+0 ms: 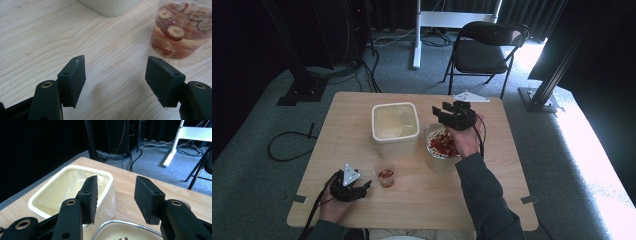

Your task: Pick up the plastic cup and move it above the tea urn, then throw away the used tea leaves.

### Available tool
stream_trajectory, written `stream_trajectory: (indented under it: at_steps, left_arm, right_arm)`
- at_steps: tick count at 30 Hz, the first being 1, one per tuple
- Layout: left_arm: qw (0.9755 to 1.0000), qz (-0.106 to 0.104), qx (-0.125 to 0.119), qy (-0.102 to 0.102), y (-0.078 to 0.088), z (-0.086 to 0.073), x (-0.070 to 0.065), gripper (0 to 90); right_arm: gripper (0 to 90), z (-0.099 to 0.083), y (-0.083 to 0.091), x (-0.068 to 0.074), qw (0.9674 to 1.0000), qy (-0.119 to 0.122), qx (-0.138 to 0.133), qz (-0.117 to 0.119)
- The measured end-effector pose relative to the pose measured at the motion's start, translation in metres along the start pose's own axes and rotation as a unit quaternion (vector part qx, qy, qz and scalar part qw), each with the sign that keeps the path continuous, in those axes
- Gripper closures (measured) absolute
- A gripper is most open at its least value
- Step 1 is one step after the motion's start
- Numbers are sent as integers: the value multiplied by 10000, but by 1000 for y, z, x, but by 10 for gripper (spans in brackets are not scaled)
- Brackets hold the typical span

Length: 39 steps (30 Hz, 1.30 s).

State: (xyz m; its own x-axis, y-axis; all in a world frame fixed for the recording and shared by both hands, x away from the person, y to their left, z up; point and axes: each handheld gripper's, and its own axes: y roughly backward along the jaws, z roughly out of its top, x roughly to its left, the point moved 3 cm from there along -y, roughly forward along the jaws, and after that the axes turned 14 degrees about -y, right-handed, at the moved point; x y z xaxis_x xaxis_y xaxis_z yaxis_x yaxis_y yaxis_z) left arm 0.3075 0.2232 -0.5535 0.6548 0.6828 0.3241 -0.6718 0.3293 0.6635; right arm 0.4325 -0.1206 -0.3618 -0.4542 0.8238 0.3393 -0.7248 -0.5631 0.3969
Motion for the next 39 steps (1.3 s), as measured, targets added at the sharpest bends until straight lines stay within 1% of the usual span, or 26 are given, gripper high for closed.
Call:
stream_trajectory:
  at_steps: [6,9,13,16,19,21,22,23,24,25,27,28,29,30,31,32,33,34,36,37,39]
  left_arm:
    - [10000,-29,-22,1,0,0,0,334]
    - [9999,-63,-102,3,1,1,-1,334]
    - [9994,-194,-284,26,3,4,-3,333]
    - [9984,-354,-452,2,6,7,-6,331]
    - [9964,-524,-673,-4,9,12,-11,329]
    - [9953,-617,-740,-54,9,15,-12,327]
    - [9953,-617,-740,-54,9,15,-12,325]
    - [9950,-684,-728,-81,7,17,-14,325]
    - [9948,-731,-680,-173,4,18,-16,325]
    - [9948,-731,-680,-173,4,18,-16,324]
    - [9945,-797,-630,-261,1,20,-19,325]
    - [9942,-839,-617,-273,0,20,-20,325]
    - [9936,-894,-619,-293,-2,21,-20,328]
    - [9931,-950,-613,-298,-4,22,-21,328]
    - [9931,-950,-613,-298,-4,22,-21,332]
    - [9918,-1071,-616,-322,-9,24,-22,332]
    - [9911,-1132,-627,-313,-11,24,-23,340]
    - [9906,-1179,-626,-310,-13,25,-23,342]
    - [9897,-1250,-614,-326,-17,27,-25,363]
    - [9892,-1290,-586,-369,-19,28,-26,384]
    - [9893,-1273,-550,-448,-22,31,-29,408]
  right_arm:
    - [487,-11,7,-7,9999,113,56,-116]
    - [444,-17,13,-9,9996,138,82,-214]
    - [406,-28,26,-12,9994,200,54,-274]
    - [388,-37,37,-13,9994,221,12,-283]
    - [385,-49,51,-11,9993,330,28,-181]
    - [383,-60,60,-8,9990,444,18,-108]
    - [383,-60,60,-8,9990,444,18,-108]
    - [380,-66,64,-7,9987,492,64,-99]
    - [394,-79,74,-4,9982,581,142,-13]
    - [394,-79,74,-4,9982,581,142,-13]
    - [417,-93,83,0,9970,758,155,4]
    - [425,-97,85,1,9967,795,157,23]
    - [445,-106,89,3,9963,843,134,73]
    - [445,-106,89,3,9963,843,134,73]
    - [445,-106,89,3,9963,843,134,73]
    - [452,-111,91,3,9960,869,127,131]
    - [467,-123,94,2,9956,914,79,194]
    - [472,-127,94,2,9954,922,72,239]
    - [477,-137,94,1,9953,907,109,324]
    - [481,-141,93,1,9953,891,143,362]
    - [482,-151,89,0,9946,886,245,477]
